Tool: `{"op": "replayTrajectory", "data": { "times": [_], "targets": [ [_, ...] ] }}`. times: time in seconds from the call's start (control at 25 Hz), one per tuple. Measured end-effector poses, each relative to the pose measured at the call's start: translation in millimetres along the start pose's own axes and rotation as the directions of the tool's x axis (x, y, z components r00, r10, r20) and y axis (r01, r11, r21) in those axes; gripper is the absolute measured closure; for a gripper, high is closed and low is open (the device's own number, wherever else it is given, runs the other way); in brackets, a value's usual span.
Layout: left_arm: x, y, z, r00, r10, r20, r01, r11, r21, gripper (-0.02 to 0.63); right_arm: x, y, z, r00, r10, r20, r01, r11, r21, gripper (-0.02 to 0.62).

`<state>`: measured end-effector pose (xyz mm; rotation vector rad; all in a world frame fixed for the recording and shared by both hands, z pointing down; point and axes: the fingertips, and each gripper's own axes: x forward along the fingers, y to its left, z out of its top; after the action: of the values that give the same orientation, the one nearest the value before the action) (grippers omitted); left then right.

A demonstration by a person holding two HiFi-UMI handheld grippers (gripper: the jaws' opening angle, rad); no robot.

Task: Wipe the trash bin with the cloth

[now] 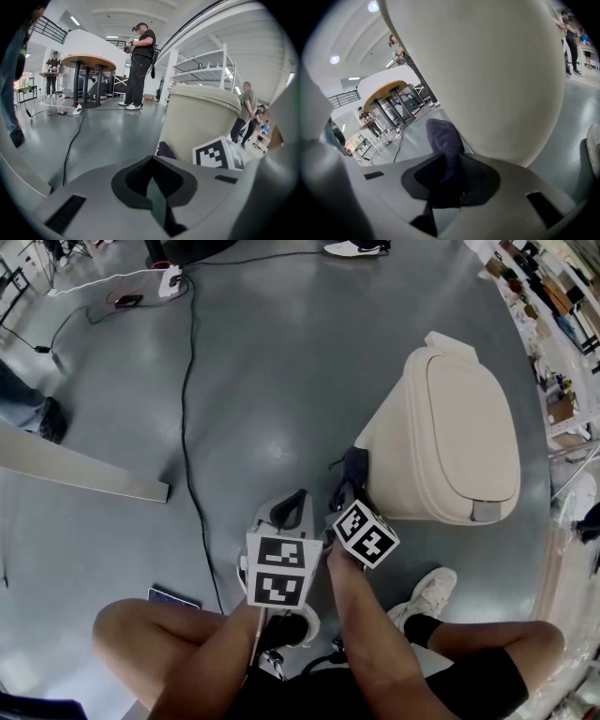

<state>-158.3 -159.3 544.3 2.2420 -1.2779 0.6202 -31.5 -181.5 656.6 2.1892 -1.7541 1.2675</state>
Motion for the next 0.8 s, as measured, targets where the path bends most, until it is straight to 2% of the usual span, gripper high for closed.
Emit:
{"op": "replayTrajectory", "data": {
  "times": [0.44,0.64,0.8],
  "targets": [
    [6.7,3.2,-9.8,1.0,-0.009,-0.027,0.007,0.999,-0.041,0.606,28.9,-20.9,-30.5,0.997,-0.041,-0.069,0.043,0.999,0.019,0.502],
    [6.5,7.2,-8.8,1.0,-0.005,-0.025,0.003,0.998,-0.064,0.606,26.8,-10.7,-34.5,0.996,-0.016,-0.084,0.014,1.0,-0.019,0.502],
    [6.5,5.7,-8.2,1.0,-0.006,-0.025,0.004,0.998,-0.064,0.606,15.2,16.0,-9.3,0.998,0.052,-0.03,-0.053,0.998,-0.03,0.502]
  ]
}}
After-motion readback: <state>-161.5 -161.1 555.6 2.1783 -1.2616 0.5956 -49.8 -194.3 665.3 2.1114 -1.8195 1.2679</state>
